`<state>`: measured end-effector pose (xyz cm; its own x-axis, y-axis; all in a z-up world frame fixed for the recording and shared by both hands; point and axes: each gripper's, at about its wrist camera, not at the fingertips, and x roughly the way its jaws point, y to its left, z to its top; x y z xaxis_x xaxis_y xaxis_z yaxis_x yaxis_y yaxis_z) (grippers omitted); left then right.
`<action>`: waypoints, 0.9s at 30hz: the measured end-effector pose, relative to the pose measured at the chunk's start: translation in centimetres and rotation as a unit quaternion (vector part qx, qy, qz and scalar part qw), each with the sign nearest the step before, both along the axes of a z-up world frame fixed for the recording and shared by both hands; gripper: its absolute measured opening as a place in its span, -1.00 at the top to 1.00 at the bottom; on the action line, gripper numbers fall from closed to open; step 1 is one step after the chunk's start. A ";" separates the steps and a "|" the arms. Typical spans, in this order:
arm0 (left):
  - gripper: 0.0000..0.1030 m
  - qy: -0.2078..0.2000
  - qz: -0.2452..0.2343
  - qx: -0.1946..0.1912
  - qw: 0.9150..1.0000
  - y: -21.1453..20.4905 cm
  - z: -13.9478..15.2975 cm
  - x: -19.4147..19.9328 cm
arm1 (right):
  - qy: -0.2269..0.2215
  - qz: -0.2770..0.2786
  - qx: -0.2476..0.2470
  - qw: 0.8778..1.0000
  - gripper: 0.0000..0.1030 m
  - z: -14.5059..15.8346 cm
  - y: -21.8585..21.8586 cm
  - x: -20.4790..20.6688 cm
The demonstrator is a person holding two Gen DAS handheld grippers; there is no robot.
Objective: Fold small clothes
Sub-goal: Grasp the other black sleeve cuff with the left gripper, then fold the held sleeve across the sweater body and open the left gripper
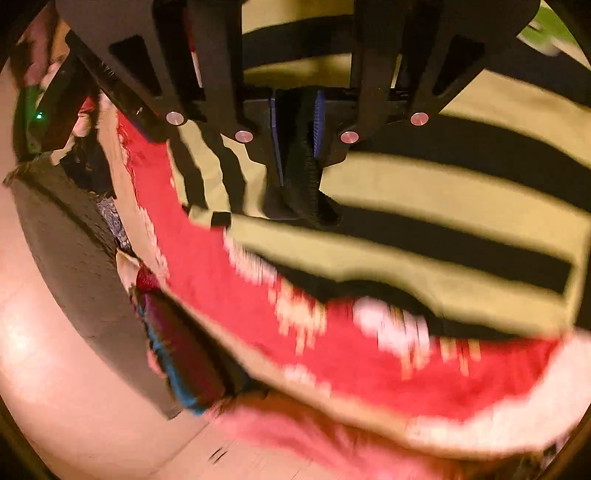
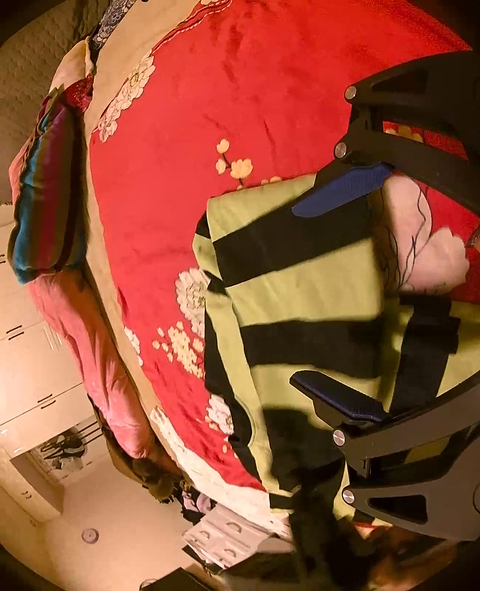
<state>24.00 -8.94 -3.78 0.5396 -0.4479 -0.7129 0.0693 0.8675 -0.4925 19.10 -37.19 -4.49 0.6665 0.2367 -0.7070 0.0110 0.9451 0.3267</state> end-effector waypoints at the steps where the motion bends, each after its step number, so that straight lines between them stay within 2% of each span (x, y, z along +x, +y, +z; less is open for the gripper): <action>1: 0.75 -0.014 0.002 0.010 1.000 0.6 0.9 0.0 | -0.004 0.005 0.003 1.000 -0.53 0.2 0.4 -0.1; 3: 0.75 -0.041 0.015 0.031 0.999 2.5 2.7 0.1 | -0.009 0.015 0.004 1.000 -0.53 0.5 1.0 -0.2; 7: 0.75 -0.056 0.053 0.079 0.994 6.2 3.7 0.4 | -0.014 0.048 0.000 0.999 -0.53 0.7 3.3 -0.5; 10: 0.76 -0.049 0.086 0.080 0.992 9.0 3.2 0.2 | -0.009 0.079 -0.006 0.997 -0.53 0.4 5.2 -0.7; 13: 0.82 -0.044 0.114 0.103 0.987 11.0 2.5 0.0 | -0.003 0.098 -0.016 0.995 -0.53 0.0 6.6 -0.8; 19: 0.80 -0.005 0.129 0.097 0.987 13.6 -0.3 -0.5 | 0.000 0.103 -0.029 0.994 -0.53 -0.4 7.3 -0.9; 21: 0.50 -0.003 0.127 0.087 0.988 14.0 -0.6 -0.8 | 0.000 0.098 -0.030 0.995 -0.53 -0.4 7.1 -0.9; 22: 0.10 0.000 0.128 0.083 0.988 14.3 -0.8 -1.0 | 0.001 0.095 -0.031 0.995 -0.53 -0.4 7.1 -0.9; 23: -0.03 0.004 0.128 0.071 0.989 14.5 -1.1 -1.0 | 0.002 0.093 -0.030 0.995 -0.53 -0.5 7.0 -0.8; 25: -0.03 0.011 0.123 0.038 0.992 14.8 -1.8 -1.1 | 0.003 0.090 -0.030 0.996 -0.53 -0.6 6.8 -0.8; 27: -0.16 0.019 0.132 0.005 0.991 15.0 -2.4 -0.9 | 0.005 0.090 -0.032 0.995 -0.53 -0.7 6.9 -0.8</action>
<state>23.12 6.04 -6.19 0.6094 -0.2880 -0.7387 -0.1786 0.8579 -0.4818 18.35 -30.30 -5.20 0.6106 0.3061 -0.7304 -0.1573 0.9508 0.2669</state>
